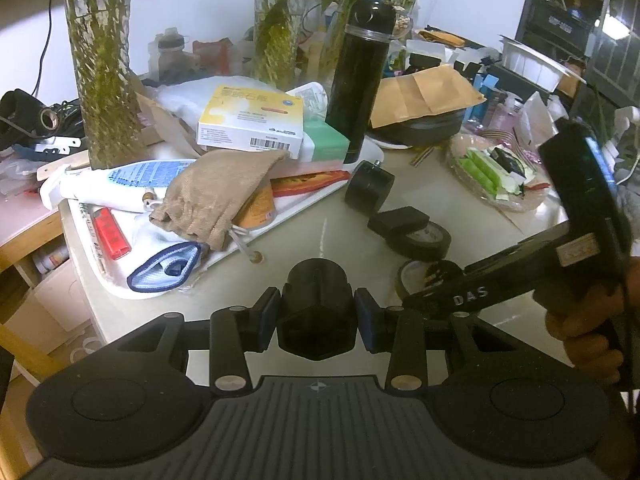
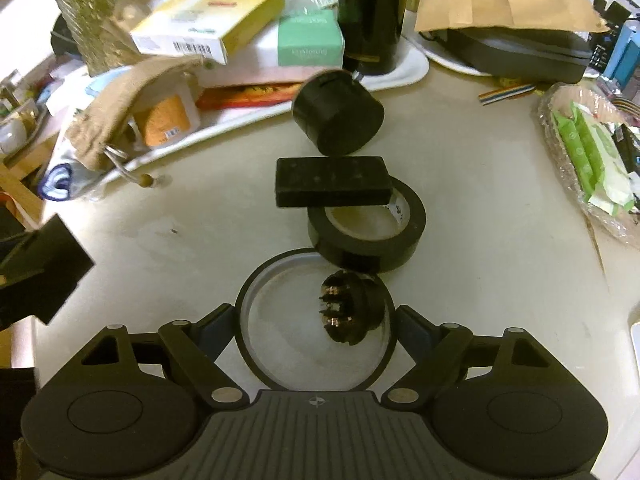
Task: Organize rigid objects
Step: 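Grasp the orange-edged clear tape ring with the right tool while the left tool holds the plug, then carry the plug and tape ring toward the cardboard box with both tools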
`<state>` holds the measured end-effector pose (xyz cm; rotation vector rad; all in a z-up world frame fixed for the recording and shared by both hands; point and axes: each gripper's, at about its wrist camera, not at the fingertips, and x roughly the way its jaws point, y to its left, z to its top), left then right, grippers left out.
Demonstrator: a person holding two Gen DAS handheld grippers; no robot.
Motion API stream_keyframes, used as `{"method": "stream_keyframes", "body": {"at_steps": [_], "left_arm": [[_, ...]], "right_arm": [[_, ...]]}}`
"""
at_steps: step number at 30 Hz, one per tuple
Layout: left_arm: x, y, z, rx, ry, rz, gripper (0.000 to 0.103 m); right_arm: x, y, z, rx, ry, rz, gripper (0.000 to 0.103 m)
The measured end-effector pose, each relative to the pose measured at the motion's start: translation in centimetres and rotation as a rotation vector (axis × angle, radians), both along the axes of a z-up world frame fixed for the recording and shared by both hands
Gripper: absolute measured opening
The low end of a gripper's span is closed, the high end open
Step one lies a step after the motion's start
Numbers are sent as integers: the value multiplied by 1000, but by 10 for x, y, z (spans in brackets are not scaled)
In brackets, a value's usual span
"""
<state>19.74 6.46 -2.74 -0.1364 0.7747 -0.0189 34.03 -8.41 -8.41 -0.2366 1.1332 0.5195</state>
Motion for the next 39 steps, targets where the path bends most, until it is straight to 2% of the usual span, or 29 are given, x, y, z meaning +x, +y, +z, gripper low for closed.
{"method": "stream_keyframes", "body": {"at_steps": [6, 14, 21, 27, 39], "left_arm": [[0, -5, 0, -3, -4, -11, 40], [0, -9, 1, 4, 9, -16, 40], [-7, -14, 14, 8, -7, -27, 40], [-17, -17, 28, -22, -7, -37, 40], [-49, -43, 51, 17, -12, -107, 40]], "right_arm": [[-10, -9, 20, 52, -52, -1, 86], [-26, -15, 44, 70, -111, 18, 86], [-44, -34, 56, 91, -130, -4, 86], [-62, -56, 69, 107, -148, -26, 87], [-105, -88, 86, 130, -174, -60, 87]]}}
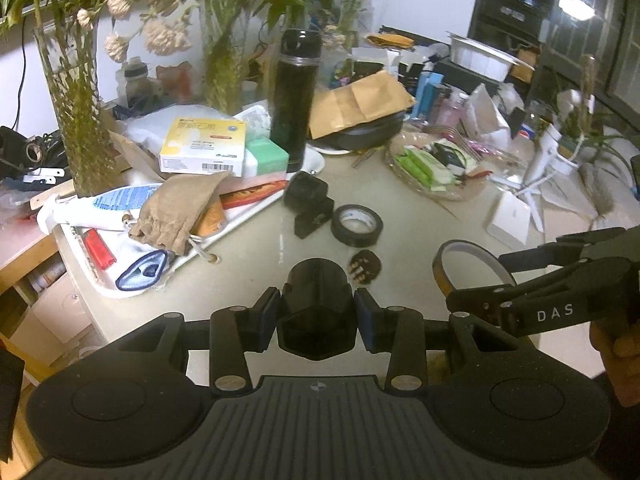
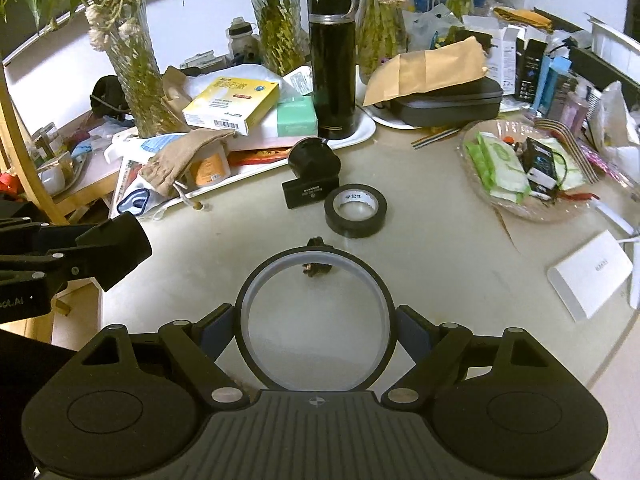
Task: Organize rigid objects
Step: 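Carry the plug and tape ring toward the cardboard box with both tools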
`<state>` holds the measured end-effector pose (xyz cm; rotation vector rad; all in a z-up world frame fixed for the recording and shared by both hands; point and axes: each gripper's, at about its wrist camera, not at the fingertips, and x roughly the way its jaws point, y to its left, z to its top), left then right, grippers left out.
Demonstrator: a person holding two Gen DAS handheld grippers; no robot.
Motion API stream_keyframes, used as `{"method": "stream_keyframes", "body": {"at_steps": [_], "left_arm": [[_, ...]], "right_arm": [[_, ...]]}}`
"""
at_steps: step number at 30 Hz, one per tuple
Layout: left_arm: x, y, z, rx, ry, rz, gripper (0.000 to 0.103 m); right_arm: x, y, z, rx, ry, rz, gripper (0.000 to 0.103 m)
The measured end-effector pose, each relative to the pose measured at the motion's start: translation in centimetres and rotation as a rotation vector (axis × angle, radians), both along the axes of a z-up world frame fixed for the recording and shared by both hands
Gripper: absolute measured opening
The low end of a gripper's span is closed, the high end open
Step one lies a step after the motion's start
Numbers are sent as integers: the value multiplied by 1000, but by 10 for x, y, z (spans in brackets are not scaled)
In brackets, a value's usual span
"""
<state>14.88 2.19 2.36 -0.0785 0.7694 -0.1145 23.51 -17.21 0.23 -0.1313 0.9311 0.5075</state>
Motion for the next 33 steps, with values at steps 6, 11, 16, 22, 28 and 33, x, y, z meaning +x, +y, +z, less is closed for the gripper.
{"method": "stream_keyframes", "body": {"at_steps": [6, 11, 16, 22, 28, 33], "left_arm": [[-19, -10, 6, 14, 5, -35, 40], [-34, -14, 9, 13, 14, -58, 40], [-47, -15, 8, 12, 27, -72, 40], [-66, -22, 1, 17, 48, -103, 40], [-78, -29, -8, 6, 81, -118, 40], [-80, -35, -13, -13, 95, -147, 40]], "right_arm": [[-22, -15, 5, 10, -2, -13, 87], [-43, -26, 7, 21, -2, -25, 87], [-64, -35, 7, 32, -5, -34, 87], [-84, -43, 3, 48, -3, -42, 87], [-98, -47, 1, 42, -19, -35, 87], [-105, -49, -1, 55, -25, -22, 87]]}}
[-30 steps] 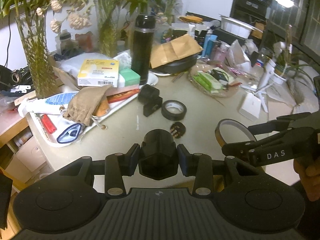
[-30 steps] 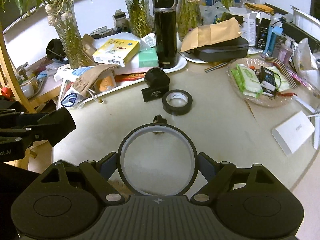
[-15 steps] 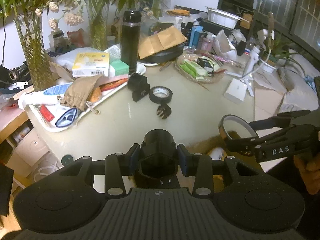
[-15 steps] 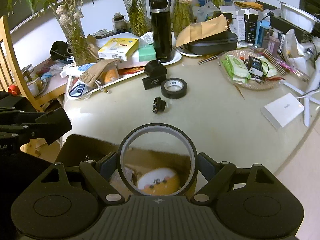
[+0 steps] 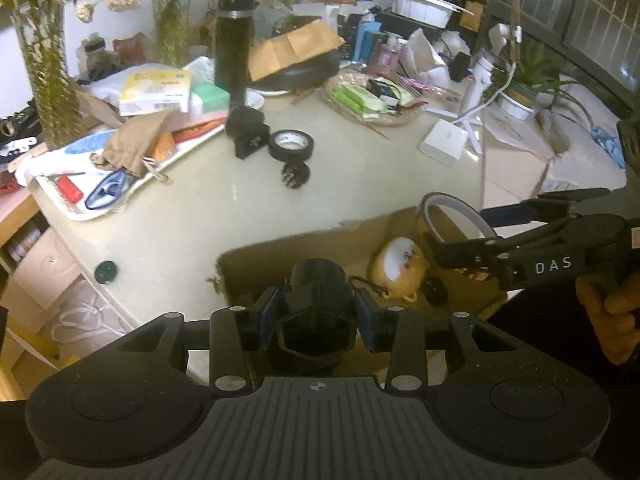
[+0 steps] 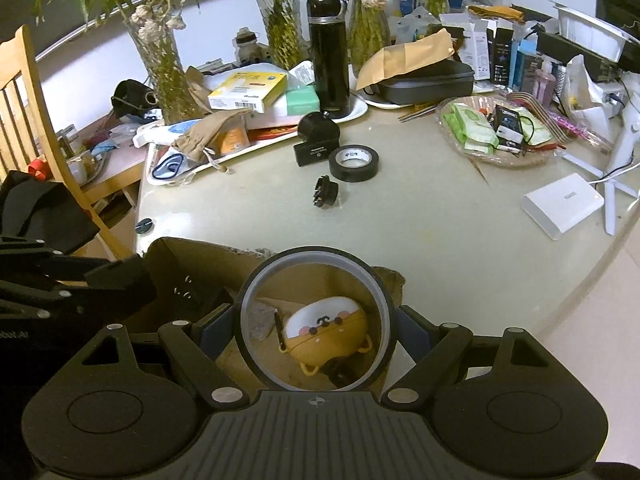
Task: Organize rigid objects
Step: 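Carry the plug and tape ring toward the cardboard box with both tools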
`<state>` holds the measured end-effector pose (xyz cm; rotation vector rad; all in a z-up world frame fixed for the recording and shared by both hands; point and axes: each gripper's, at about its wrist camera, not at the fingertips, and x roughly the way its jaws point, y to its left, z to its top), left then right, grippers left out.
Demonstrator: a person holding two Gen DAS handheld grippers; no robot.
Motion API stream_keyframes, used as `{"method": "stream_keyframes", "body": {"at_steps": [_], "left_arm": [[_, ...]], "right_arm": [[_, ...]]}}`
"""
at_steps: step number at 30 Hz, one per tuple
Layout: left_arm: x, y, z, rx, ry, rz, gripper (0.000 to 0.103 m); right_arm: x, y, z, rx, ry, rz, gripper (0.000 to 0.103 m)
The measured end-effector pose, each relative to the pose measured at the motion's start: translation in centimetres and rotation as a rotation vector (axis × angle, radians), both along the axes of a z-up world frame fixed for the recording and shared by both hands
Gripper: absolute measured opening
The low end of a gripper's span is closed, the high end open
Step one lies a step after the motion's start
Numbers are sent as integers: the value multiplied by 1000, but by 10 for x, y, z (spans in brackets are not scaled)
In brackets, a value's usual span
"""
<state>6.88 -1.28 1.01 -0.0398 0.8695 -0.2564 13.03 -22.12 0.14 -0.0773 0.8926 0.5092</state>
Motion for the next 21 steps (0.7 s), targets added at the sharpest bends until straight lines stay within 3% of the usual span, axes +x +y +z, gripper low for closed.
{"method": "stream_keyframes", "body": {"at_steps": [6, 11, 13, 21], "left_arm": [[-2, -2, 0, -84, -29, -34, 41], [-2, -2, 0, -52, -13, -14, 43], [-3, 1, -1, -47, -12, -2, 52], [-8, 3, -4, 40, -11, 6, 53]], "right_arm": [[-5, 0, 1, 3, -21, 25, 87], [-9, -1, -3, 7, -32, 47, 87], [-11, -1, -3, 20, -39, 63, 87], [-18, 6, -3, 0, -64, 117, 87]]}}
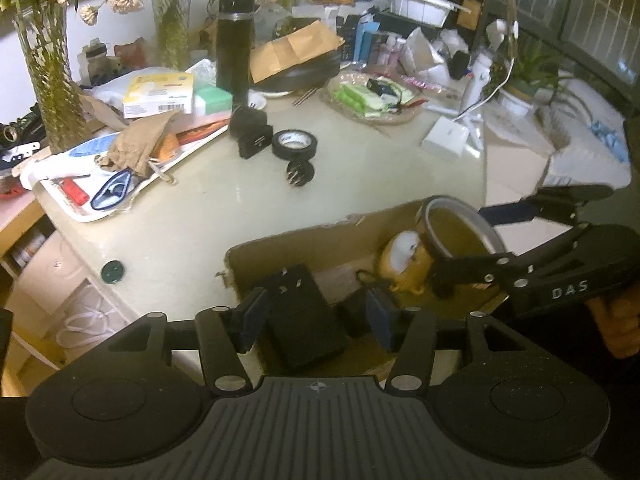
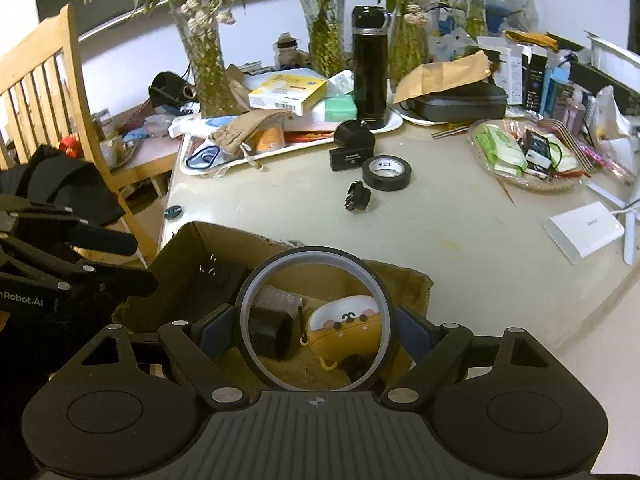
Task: Organize rigid objects
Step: 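Carry the plug and tape ring toward the cardboard box with both tools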
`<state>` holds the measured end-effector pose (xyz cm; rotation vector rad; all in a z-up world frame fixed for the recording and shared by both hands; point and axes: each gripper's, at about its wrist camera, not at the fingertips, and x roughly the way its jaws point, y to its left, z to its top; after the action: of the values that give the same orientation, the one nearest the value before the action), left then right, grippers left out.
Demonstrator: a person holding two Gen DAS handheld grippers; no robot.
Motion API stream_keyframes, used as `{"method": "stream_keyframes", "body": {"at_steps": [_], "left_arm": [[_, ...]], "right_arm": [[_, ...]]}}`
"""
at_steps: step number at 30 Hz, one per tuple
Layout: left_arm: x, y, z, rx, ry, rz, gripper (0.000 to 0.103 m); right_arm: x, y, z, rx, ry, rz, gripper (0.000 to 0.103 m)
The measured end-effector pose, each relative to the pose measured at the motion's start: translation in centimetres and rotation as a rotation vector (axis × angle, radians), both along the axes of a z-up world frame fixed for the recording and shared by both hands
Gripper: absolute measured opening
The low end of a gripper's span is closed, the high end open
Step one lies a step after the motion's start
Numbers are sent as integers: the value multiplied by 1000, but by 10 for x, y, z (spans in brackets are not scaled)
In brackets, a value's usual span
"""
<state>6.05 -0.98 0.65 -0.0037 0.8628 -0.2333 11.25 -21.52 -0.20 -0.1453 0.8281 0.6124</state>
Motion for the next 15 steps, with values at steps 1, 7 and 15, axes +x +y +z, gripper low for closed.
{"method": "stream_keyframes", "body": {"at_steps": [1, 7, 15], "left_arm": [[0, 1, -1, 2, 8, 4, 53], [-2, 7, -5, -16, 17, 18, 53], [-2, 13, -10, -39, 36, 44, 53]], "right_arm": [[-1, 2, 0, -6, -5, 9, 87], [-3, 8, 0, -27, -9, 30, 87], [4, 16, 6, -32, -11, 48, 87]]}}
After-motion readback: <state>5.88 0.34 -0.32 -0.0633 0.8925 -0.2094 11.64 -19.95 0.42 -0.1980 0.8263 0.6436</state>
